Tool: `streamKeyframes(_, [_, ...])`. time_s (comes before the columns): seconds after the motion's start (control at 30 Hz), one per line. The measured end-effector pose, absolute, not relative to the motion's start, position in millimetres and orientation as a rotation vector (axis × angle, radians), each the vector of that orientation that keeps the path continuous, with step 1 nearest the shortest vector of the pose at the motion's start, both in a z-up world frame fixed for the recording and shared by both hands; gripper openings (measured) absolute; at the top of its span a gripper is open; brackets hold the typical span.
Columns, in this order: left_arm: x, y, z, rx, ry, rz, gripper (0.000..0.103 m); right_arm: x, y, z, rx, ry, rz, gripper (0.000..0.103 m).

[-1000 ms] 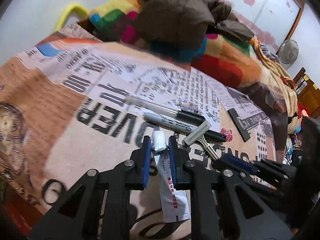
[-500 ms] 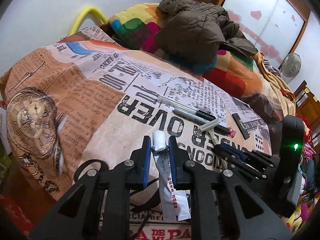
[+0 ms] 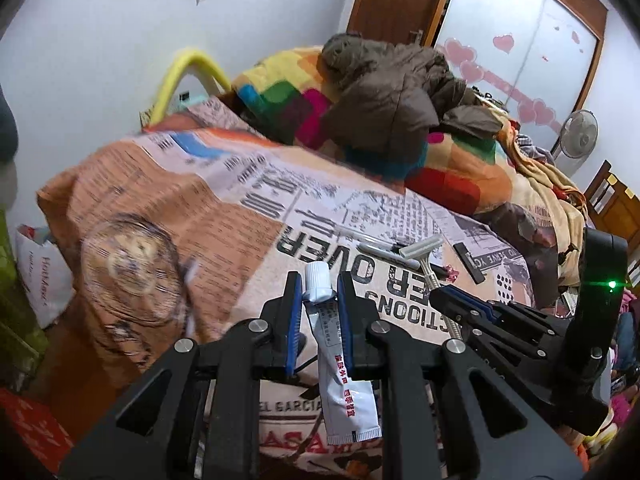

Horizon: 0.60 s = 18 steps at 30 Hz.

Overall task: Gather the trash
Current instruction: 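Lift the toothpaste tube and razor and carry both over the white bin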

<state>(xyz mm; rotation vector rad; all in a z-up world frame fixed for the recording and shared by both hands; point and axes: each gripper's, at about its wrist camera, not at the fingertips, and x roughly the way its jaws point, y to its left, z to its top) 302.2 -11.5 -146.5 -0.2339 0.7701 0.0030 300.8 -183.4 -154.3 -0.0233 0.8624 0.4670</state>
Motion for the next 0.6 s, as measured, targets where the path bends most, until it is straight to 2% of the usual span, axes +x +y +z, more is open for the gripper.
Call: streamKeyframes(0.6, [195, 41, -66, -0.205, 0.634, 0.065, 0.017, 213, -148, -73, -0.006, 0.756, 0.551, 0.009])
